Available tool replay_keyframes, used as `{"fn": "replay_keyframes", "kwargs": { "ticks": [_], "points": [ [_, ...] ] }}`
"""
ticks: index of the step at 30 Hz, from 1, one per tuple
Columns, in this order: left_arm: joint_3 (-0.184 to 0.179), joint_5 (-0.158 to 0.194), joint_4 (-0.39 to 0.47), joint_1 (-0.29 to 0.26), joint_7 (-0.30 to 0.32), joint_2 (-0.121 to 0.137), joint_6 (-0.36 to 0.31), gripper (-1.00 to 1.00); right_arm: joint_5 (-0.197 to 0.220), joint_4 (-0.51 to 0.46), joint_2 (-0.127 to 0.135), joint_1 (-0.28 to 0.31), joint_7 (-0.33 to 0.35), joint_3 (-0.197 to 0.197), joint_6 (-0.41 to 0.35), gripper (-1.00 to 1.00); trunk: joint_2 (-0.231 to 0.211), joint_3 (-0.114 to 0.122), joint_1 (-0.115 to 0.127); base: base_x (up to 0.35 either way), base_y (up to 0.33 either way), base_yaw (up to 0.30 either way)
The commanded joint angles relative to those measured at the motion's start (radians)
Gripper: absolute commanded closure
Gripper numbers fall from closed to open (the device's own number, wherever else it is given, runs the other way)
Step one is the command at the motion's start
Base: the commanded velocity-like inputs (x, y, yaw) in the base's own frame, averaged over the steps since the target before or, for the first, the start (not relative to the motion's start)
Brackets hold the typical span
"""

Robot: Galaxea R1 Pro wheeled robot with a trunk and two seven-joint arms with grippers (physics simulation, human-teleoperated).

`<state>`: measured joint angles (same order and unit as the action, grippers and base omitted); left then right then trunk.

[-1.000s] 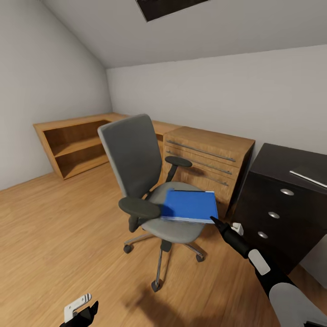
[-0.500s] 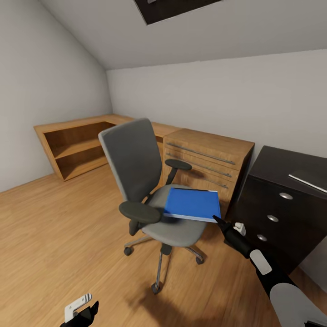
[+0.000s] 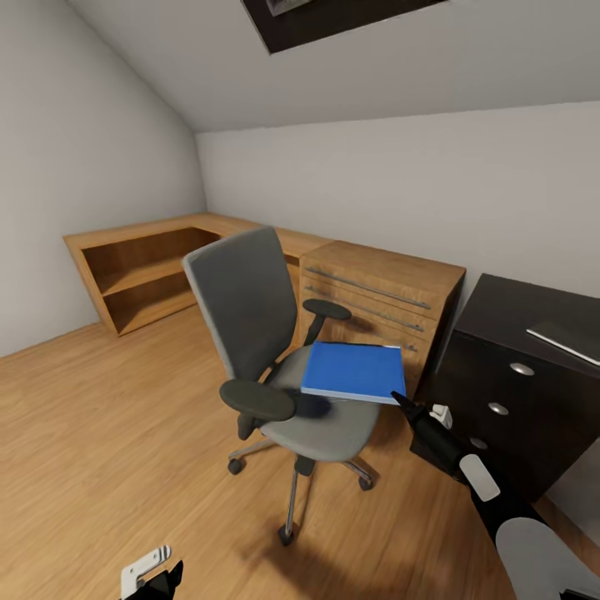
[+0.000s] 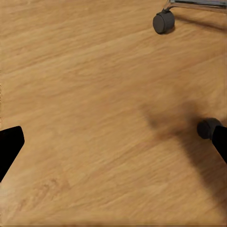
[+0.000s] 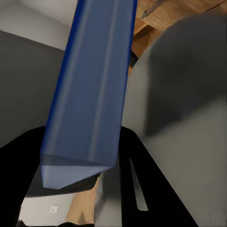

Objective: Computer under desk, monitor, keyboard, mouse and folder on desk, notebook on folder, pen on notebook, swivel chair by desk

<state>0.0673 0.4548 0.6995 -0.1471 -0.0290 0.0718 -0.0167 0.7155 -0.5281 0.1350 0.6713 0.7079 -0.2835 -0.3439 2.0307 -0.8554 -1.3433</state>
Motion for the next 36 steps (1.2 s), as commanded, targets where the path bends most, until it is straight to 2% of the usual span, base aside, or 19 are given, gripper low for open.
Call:
{"fn": "replay_keyframes", "kwargs": {
  "ticks": [1, 10, 16, 18, 20, 25, 30, 36],
  "points": [
    [-0.002, 0.010, 0.000, 0.000, -0.003, 0.000, -0.002, -1.00, 0.005, -0.003, 0.000, 0.001, 0.000, -0.002, -0.008, 1.00, -0.007, 0.002, 0.004, 0.000, 0.000, 0.000],
    [-0.006, 0.012, -0.004, 0.000, -0.002, 0.000, -0.002, -1.00, 0.005, -0.017, 0.000, 0.000, -0.033, -0.003, -0.040, 1.00, -0.070, 0.031, 0.039, 0.000, 0.000, 0.000],
    [-0.016, 0.013, -0.013, 0.000, -0.003, -0.011, 0.001, -1.00, 0.004, -0.018, 0.001, 0.001, -0.047, -0.003, -0.076, 1.00, -0.112, 0.049, 0.062, 0.000, 0.000, 0.000],
    [-0.017, 0.012, -0.040, 0.000, -0.003, -0.015, 0.025, -1.00, 0.004, -0.026, 0.006, 0.001, -0.049, -0.003, -0.113, 1.00, -0.126, 0.056, 0.069, 0.000, 0.000, 0.000],
    [-0.018, 0.012, -0.097, 0.000, -0.004, -0.019, 0.101, -1.00, 0.000, -0.052, 0.021, 0.000, -0.050, 0.000, -0.169, 1.00, -0.140, 0.062, 0.077, 0.000, 0.000, 0.000],
    [-0.021, 0.012, -0.189, 0.000, -0.003, -0.023, 0.246, -1.00, -0.004, -0.086, 0.038, 0.000, -0.056, 0.004, -0.227, 1.00, -0.175, 0.078, 0.096, 0.000, 0.000, 0.000],
    [-0.019, 0.012, -0.222, 0.000, -0.001, -0.038, 0.303, -1.00, -0.014, -0.098, 0.056, 0.000, -0.060, 0.008, -0.246, 1.00, -0.210, 0.093, 0.115, 0.000, 0.000, 0.000],
    [-0.024, 0.011, -0.257, 0.000, 0.004, -0.042, 0.313, -1.00, -0.072, -0.105, 0.059, 0.000, -0.053, 0.010, -0.240, 1.00, -0.252, 0.112, 0.138, 0.000, 0.000, 0.000]
  ]
}}
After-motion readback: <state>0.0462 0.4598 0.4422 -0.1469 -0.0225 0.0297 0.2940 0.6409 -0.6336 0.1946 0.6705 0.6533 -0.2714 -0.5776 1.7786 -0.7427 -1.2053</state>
